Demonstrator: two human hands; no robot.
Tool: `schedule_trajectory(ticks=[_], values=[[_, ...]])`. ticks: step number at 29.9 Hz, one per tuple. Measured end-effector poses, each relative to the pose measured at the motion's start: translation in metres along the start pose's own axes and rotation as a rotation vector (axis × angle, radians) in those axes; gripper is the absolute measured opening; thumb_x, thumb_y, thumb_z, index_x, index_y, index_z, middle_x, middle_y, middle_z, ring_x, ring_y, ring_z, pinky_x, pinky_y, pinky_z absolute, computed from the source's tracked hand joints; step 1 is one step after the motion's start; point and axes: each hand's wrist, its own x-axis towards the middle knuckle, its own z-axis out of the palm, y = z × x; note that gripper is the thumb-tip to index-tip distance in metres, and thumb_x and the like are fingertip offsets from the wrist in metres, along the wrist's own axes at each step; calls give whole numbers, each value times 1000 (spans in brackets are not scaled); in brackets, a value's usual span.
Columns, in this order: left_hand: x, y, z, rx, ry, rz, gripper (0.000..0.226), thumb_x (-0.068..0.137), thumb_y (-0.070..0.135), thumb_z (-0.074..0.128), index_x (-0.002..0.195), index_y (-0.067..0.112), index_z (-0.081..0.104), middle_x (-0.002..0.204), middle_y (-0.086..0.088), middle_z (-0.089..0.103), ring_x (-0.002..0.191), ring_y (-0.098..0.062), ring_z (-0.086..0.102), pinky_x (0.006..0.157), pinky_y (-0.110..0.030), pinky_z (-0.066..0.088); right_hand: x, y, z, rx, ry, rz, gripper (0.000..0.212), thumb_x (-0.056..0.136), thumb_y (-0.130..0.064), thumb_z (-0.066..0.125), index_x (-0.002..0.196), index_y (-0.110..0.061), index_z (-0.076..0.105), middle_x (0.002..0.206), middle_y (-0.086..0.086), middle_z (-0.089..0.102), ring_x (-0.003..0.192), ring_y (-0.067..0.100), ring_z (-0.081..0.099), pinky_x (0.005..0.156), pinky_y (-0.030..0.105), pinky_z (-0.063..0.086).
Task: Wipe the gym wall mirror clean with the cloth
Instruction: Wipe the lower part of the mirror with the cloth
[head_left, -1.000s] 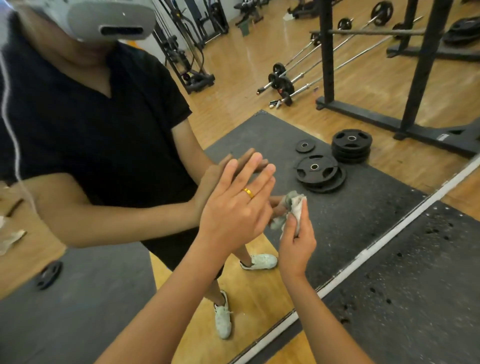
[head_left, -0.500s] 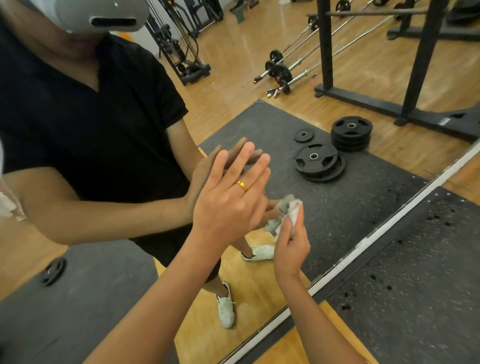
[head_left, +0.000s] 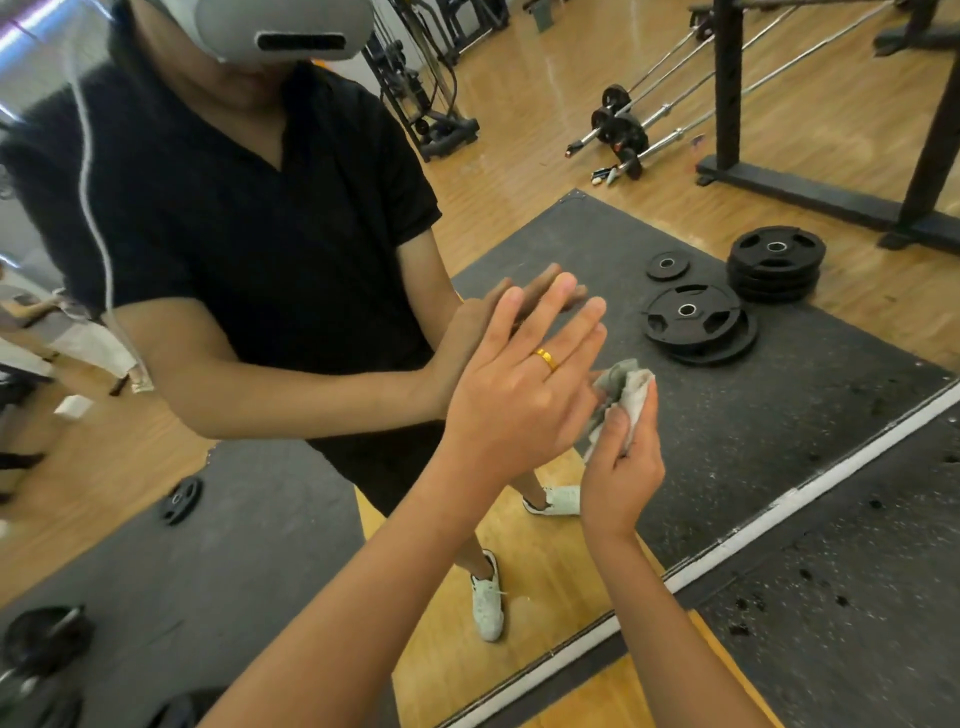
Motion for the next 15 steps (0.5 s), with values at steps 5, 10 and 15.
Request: schedule_trajectory(ticks=[5, 10, 15], values=[[-38, 6, -22, -95, -107, -48, 38, 101, 16, 49, 130, 3, 69, 147, -12, 58, 144, -29, 47, 126, -54, 21, 0, -5, -3, 13, -16, -5, 52, 109, -30, 43, 155, -8, 43, 141, 4, 60, 121, 7, 58, 95, 4, 40], [-90, -22, -66, 16, -111, -132, 34, 98, 14, 56, 128, 5, 71, 144, -10, 60, 143, -29, 48, 127, -54, 14, 0, 1, -2, 8, -20, -1, 51, 110, -33, 43, 158, -17, 40, 140, 6, 63, 121, 18, 65, 97, 31, 55], [-110, -60, -87, 73, -142, -30, 37, 102, 18, 52, 135, 8, 66, 148, -10, 56, 144, -28, 47, 128, -50, 14, -7, -12, 10, 2, 103, 50, 49, 110, -27, 42, 157, -13, 42, 146, 6, 58, 126, 13, 60, 102, 41, 54]])
